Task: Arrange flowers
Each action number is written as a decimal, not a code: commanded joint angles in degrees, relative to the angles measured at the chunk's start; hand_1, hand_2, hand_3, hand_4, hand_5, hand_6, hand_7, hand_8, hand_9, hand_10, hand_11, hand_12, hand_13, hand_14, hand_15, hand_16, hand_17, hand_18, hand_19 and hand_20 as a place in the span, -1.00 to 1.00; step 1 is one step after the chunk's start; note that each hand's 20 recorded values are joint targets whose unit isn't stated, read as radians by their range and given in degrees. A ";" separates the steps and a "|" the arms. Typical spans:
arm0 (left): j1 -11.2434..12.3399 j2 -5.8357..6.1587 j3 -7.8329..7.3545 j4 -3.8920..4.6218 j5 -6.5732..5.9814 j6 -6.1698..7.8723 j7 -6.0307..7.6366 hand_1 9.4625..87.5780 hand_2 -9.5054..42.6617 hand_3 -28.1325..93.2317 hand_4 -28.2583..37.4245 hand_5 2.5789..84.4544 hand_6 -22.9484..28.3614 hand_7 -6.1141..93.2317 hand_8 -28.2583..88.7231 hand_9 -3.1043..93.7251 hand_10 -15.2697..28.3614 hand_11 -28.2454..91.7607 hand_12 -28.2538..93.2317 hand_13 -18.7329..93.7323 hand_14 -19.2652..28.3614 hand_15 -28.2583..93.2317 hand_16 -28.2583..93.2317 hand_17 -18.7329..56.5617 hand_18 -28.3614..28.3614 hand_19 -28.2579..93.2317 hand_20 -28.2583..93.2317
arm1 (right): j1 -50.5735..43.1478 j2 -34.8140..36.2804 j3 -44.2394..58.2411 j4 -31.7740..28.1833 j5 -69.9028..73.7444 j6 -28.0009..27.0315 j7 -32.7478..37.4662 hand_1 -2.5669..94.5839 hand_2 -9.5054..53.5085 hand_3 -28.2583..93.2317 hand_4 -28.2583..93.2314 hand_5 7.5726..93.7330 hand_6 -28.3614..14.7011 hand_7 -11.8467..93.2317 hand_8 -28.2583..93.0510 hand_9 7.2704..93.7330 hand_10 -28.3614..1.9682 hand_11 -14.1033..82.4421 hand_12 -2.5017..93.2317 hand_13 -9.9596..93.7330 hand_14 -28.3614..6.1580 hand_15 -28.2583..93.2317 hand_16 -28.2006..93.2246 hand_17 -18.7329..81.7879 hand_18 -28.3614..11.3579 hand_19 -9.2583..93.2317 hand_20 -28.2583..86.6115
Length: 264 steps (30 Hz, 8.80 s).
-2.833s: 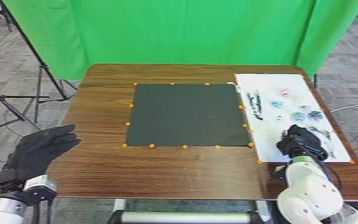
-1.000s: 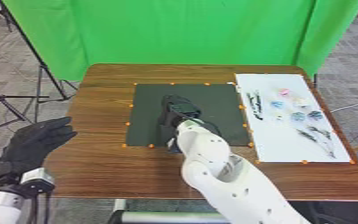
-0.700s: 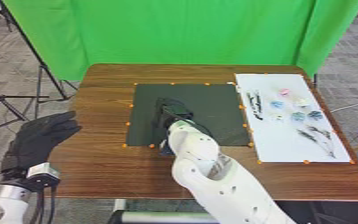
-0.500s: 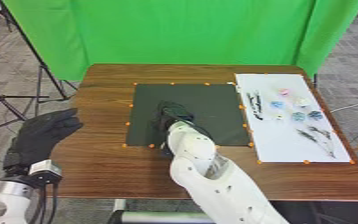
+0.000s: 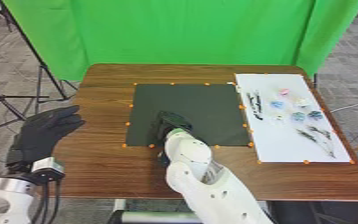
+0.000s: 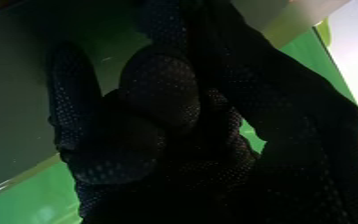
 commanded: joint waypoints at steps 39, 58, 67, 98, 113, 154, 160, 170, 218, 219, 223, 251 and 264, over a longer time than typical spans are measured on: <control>7.86 -1.67 -4.87 -2.62 -0.69 1.75 2.22 -0.38 -0.47 0.74 -0.57 0.27 0.47 -0.55 -0.68 0.01 0.67 0.20 -0.35 -0.10 0.85 0.51 -0.75 -0.72 0.71 0.44 -0.29 | 9.97 9.63 -10.20 -1.03 -7.97 9.67 -1.21 -0.21 -1.00 0.69 -0.88 0.79 0.06 -0.25 -0.66 0.74 -0.17 0.45 -0.35 0.77 -0.02 0.73 -0.08 0.08 -0.98 0.90 -0.73; 18.59 -3.61 -10.86 -6.53 3.56 4.02 3.20 -0.39 -0.54 0.75 -0.56 0.26 0.47 -0.56 -0.68 0.01 0.67 0.19 -0.35 -0.11 0.86 0.50 -0.75 -0.73 0.71 0.43 -0.29 | -3.59 40.40 13.31 -22.99 7.96 6.11 1.60 -0.22 -0.87 0.69 -0.86 0.47 -0.15 -0.37 -0.67 0.43 -0.60 0.27 -0.46 0.53 -0.29 0.71 -0.16 0.08 -1.00 0.95 -0.79; 18.09 -2.16 -10.84 -6.41 3.71 3.87 2.83 -0.39 -0.54 0.75 -0.57 0.26 0.47 -0.56 -0.68 0.01 0.67 0.19 -0.35 -0.11 0.86 0.50 -0.74 -0.73 0.71 0.43 -0.29 | -22.76 44.98 33.94 -22.76 9.35 8.70 6.43 -0.22 -0.86 0.70 -0.86 0.46 -0.20 -0.42 -0.67 0.42 -0.61 0.24 -0.47 0.52 -0.30 0.71 -0.18 0.09 -1.00 0.97 -0.82; 16.69 -0.93 -8.57 -5.78 2.49 3.42 3.49 -0.40 -0.53 0.75 -0.58 0.26 0.48 -0.56 -0.68 0.00 0.68 0.19 -0.35 -0.11 0.88 0.50 -0.74 -0.73 0.72 0.43 -0.28 | -37.22 43.27 47.38 -21.54 10.64 9.22 10.66 -0.20 -0.89 0.72 -0.88 0.42 -0.25 -0.44 -0.67 0.36 -0.67 0.25 -0.49 0.48 -0.33 0.72 -0.21 0.08 -1.00 0.97 -0.86; 14.91 -1.40 -8.06 -5.48 2.89 2.37 1.33 -0.41 -0.53 0.75 -0.58 0.26 0.49 -0.56 -0.68 0.00 0.69 0.19 -0.35 -0.11 0.88 0.50 -0.74 -0.73 0.72 0.43 -0.28 | -34.58 42.59 43.98 -18.44 10.62 9.11 11.22 -0.18 -0.89 0.75 -0.88 0.40 -0.29 -0.45 -0.67 0.31 -0.70 0.24 -0.51 0.46 -0.34 0.73 -0.22 0.08 -0.98 0.96 -0.86; 15.71 -2.78 -8.25 -5.96 2.28 2.66 0.69 -0.43 -0.52 0.75 -0.59 0.26 0.49 -0.57 -0.67 -0.01 0.71 0.19 -0.35 -0.12 0.90 0.51 -0.75 -0.73 0.72 0.43 -0.27 | -28.19 44.23 36.70 -15.91 2.20 25.52 10.62 0.20 -1.00 0.71 -1.00 0.77 0.16 -0.24 -0.32 0.84 0.19 0.12 -0.27 0.84 0.27 0.61 -0.17 0.28 -0.57 1.00 -0.80; 16.22 -2.67 -8.49 -6.26 2.13 2.89 0.91 -0.43 -0.52 0.75 -0.59 0.26 0.50 -0.57 -0.67 -0.01 0.71 0.19 -0.35 -0.12 0.90 0.51 -0.75 -0.73 0.72 0.43 -0.27 | -23.22 45.86 34.19 -18.67 2.84 26.46 9.68 0.19 -1.00 0.72 -1.00 0.79 0.17 -0.25 -0.31 0.87 0.20 0.13 -0.27 0.86 0.30 0.60 -0.16 0.29 -0.56 1.00 -0.79; 18.44 -3.39 -10.56 -7.14 2.18 3.30 0.57 -0.43 -0.51 0.75 -0.58 0.26 0.50 -0.57 -0.67 -0.01 0.71 0.19 -0.35 -0.12 0.91 0.51 -0.75 -0.73 0.72 0.43 -0.28 | -9.17 41.39 20.91 -23.06 5.14 21.24 6.79 0.18 -1.00 0.74 -1.00 0.82 0.16 -0.27 -0.29 0.88 0.20 0.13 -0.27 0.88 0.30 0.59 -0.14 0.29 -0.59 1.00 -0.76; 12.61 -1.71 -9.03 -6.26 4.00 1.49 -3.91 -0.43 -0.50 0.76 -0.56 0.26 0.50 -0.57 -0.67 -0.01 0.71 0.19 -0.35 -0.12 0.90 0.51 -0.75 -0.73 0.72 0.43 -0.28 | 2.90 11.70 -5.38 -5.68 1.91 0.09 8.06 -0.16 -0.95 0.70 -0.92 0.82 0.12 -0.32 -0.58 0.86 -0.09 0.19 -0.44 0.86 0.16 0.60 -0.13 0.26 -0.75 1.00 -0.71; 12.57 -1.67 -8.95 -6.22 3.96 1.52 -3.92 -0.43 -0.50 0.76 -0.56 0.26 0.50 -0.57 -0.67 -0.01 0.71 0.19 -0.35 -0.12 0.90 0.51 -0.75 -0.73 0.72 0.43 -0.28 | 3.05 11.84 -5.54 -5.59 2.13 0.46 8.35 -0.17 -0.94 0.70 -0.92 0.82 0.12 -0.31 -0.64 0.85 -0.10 0.19 -0.44 0.86 0.15 0.60 -0.13 0.26 -0.76 1.00 -0.71; 12.60 -1.59 -8.72 -6.21 3.96 1.55 -3.69 -0.42 -0.50 0.76 -0.56 0.26 0.50 -0.57 -0.67 0.00 0.71 0.19 -0.35 -0.12 0.90 0.51 -0.75 -0.73 0.72 0.43 -0.28 | 3.01 11.64 -5.23 -5.20 1.31 0.08 8.13 -0.20 -0.92 0.69 -0.92 0.82 0.10 -0.32 -0.67 0.85 -0.12 0.18 -0.45 0.85 0.13 0.60 -0.13 0.25 -0.77 1.00 -0.71; 12.25 -1.66 -8.16 -6.16 4.18 1.51 -4.02 -0.42 -0.50 0.76 -0.55 0.26 0.49 -0.57 -0.68 0.00 0.71 0.19 -0.35 -0.12 0.90 0.51 -0.75 -0.73 0.72 0.43 -0.28 | 2.38 11.39 -5.42 -3.48 -1.08 3.58 10.20 -0.20 -0.90 0.69 -0.91 0.97 0.18 -0.28 -0.68 0.99 -0.03 0.20 -0.43 0.96 0.25 0.59 -0.13 0.33 -0.70 1.00 -0.84; 12.21 -2.03 -8.17 -6.26 4.42 0.86 -4.91 -0.41 -0.49 0.76 -0.54 0.26 0.49 -0.57 -0.68 0.00 0.71 0.19 -0.35 -0.12 0.90 0.51 -0.75 -0.73 0.72 0.43 -0.29 | 2.09 11.72 -5.12 -4.28 -0.79 5.68 10.87 -0.34 -0.81 0.64 -0.90 0.86 0.05 -0.26 -0.67 0.86 -0.21 0.27 -0.41 0.89 0.16 0.63 -0.10 0.33 -0.70 1.00 -0.89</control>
